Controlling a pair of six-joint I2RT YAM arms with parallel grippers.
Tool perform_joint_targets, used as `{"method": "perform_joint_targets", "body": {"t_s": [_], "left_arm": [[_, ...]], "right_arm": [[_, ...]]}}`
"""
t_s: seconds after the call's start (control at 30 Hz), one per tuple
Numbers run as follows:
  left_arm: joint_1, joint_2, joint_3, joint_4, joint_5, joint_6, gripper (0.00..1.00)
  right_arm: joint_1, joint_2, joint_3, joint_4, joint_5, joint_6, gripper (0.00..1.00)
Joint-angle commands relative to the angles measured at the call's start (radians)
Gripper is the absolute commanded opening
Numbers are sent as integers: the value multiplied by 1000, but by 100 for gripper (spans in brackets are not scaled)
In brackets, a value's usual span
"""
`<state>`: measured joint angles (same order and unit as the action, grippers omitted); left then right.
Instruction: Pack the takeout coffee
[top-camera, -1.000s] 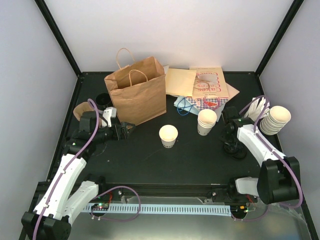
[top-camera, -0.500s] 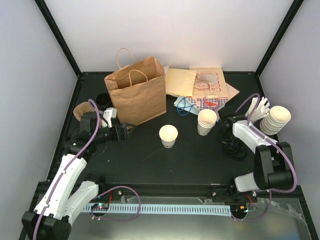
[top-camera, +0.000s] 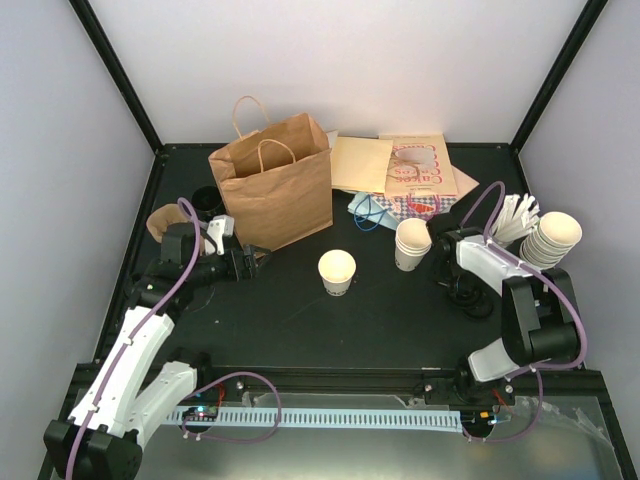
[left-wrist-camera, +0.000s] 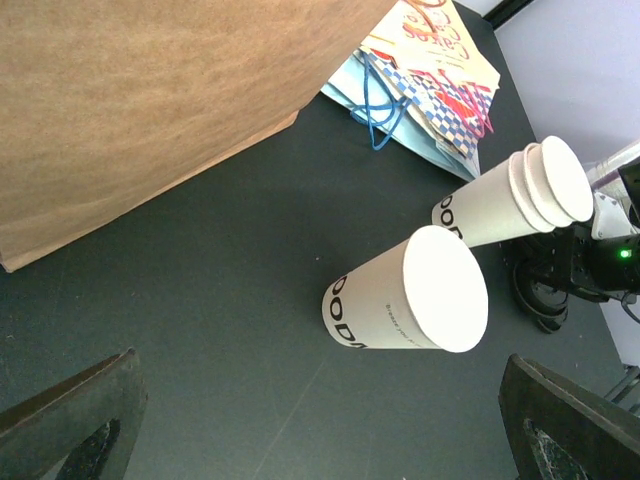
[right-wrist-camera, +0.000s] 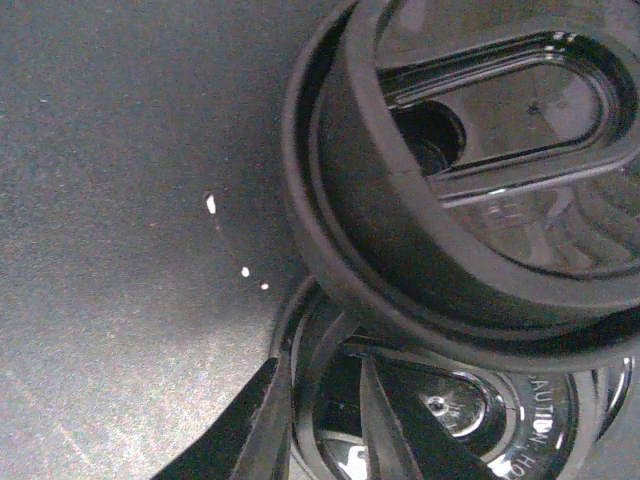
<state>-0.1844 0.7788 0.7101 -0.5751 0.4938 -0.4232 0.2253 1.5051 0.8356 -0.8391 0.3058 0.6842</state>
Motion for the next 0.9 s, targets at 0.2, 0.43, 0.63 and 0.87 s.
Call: {"method": "perform_joint_targets", "body": {"t_s": [0.2, 0.43, 0.63, 0.87], "left_arm": [[-1, 1, 5, 17, -2, 6, 99], [0, -4, 7, 16, -1, 6, 99], [0, -6, 8, 17, 0, 1, 99], [0, -11, 11, 13, 6, -4, 99]], "right_arm": [[6, -5, 24, -24, 49, 9, 9], [6, -93, 42, -77, 27, 3, 8], [15, -187, 84, -148, -38, 5, 8], [14, -255, 130, -229, -188, 20, 9]]}}
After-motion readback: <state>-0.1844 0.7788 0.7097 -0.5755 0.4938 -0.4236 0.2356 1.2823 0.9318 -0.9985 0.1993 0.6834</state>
